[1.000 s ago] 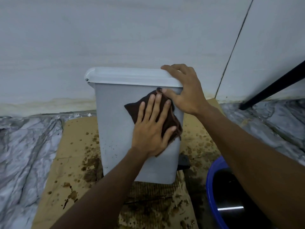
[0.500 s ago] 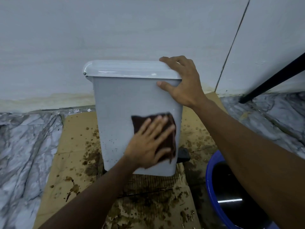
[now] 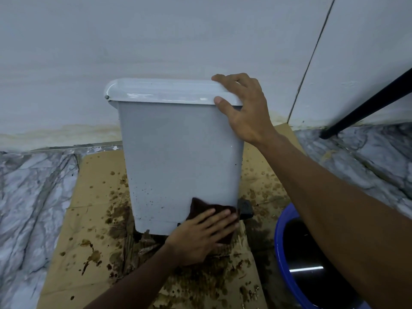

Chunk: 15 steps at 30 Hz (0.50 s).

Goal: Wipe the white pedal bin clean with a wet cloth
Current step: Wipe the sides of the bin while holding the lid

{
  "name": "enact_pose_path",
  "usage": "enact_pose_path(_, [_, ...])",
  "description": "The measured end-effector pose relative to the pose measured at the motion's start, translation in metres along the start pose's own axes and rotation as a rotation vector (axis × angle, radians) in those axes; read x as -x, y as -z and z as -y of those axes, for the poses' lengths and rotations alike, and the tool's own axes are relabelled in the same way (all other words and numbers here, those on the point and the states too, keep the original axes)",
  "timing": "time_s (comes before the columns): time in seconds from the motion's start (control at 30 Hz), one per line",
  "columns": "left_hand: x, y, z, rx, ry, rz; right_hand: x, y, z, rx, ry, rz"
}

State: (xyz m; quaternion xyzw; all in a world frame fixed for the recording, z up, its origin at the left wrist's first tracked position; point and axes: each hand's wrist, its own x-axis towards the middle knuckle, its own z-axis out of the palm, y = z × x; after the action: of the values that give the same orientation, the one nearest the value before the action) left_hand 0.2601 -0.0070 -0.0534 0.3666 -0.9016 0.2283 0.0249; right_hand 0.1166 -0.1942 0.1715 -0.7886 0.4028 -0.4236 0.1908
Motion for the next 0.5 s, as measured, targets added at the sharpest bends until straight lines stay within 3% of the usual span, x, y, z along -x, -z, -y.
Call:
enact_pose_path(0.33, [-0.116,0.072,0.109,0.129,0.540,-0.346,0.001,0.003,0.005,-0.003,-0.005,0.009])
enact_pose_path(0.4, [-0.112,0.065,0.093,0.143,0.497,-0.331,0.001,0.004,0.005,-0.020,-0.017,0.011])
enact_pose_path(0.5, [-0.074,0.039,0.048,0.100,0.246,-0.172,0.000,0.004,0.004,-0.035,-0.037,0.027])
